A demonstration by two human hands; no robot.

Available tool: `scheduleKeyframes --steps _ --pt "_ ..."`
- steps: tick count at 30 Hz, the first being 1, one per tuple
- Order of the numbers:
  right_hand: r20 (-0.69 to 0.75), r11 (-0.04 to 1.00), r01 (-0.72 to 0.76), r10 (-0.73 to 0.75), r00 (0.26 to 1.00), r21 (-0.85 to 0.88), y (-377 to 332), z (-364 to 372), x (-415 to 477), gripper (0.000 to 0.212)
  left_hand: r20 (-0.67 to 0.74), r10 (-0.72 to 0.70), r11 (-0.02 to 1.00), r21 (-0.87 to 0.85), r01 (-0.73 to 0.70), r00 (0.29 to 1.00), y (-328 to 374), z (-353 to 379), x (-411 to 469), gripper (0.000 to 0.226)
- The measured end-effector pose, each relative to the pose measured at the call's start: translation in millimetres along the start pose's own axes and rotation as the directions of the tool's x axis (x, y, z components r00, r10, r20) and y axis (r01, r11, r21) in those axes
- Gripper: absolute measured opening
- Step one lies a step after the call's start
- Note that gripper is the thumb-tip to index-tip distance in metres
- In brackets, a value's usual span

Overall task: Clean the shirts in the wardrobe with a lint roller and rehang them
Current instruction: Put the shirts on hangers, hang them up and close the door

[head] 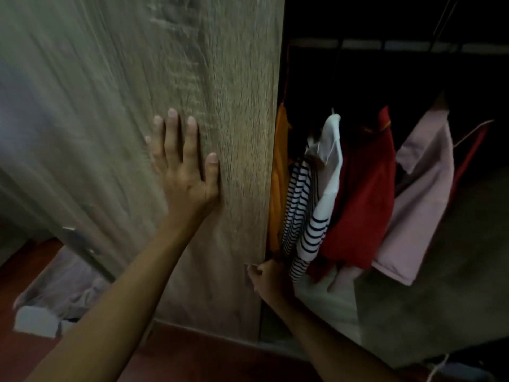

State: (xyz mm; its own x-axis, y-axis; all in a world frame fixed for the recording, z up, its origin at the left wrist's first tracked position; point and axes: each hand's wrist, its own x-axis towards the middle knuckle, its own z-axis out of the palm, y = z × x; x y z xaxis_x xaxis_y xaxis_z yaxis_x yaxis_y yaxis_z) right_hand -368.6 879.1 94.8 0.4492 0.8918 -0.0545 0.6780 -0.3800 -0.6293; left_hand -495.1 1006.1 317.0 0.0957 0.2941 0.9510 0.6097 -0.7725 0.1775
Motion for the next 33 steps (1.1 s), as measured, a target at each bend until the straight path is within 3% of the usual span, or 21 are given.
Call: scheduleKeyframes --steps 6,9,13,17,21,33 --pt "0.02 0.995 -0.094 0.094 0.995 -0.029 -2 5 2 0.048 -0.054 -0.033 0.999 0.002 0.033 0.998 0 9 0 0.055" --pt "0.027 0.993 -0.115 0.115 0.993 -0.004 -5 4 -3 0.056 -0.033 -0.04 0.999 -0.002 0.04 0.999 7 8 -1 0.055" --pt "0.03 0.989 -0.148 0.148 0.989 -0.005 0 -8 -9 0.041 0.002 -0.027 1.0 -0.002 0.027 1.0 20 5 -1 0.055" --pt "0.037 0.975 -0.22 0.219 0.975 0.028 28 -19 -13 0.042 0.039 0.015 1.0 0.01 -0.015 0.999 43 8 -2 0.057" --pt "0.075 0.943 -0.311 0.304 0.95 0.118 66 -40 -17 0.037 0.069 0.072 0.997 0.013 -0.074 0.995 78 19 -5 0.058" --pt "-0.018 0.807 -0.418 0.468 0.884 0.417 196 -145 -53 0.03 0.06 0.123 0.992 0.018 -0.124 0.991 238 87 -27 0.064"
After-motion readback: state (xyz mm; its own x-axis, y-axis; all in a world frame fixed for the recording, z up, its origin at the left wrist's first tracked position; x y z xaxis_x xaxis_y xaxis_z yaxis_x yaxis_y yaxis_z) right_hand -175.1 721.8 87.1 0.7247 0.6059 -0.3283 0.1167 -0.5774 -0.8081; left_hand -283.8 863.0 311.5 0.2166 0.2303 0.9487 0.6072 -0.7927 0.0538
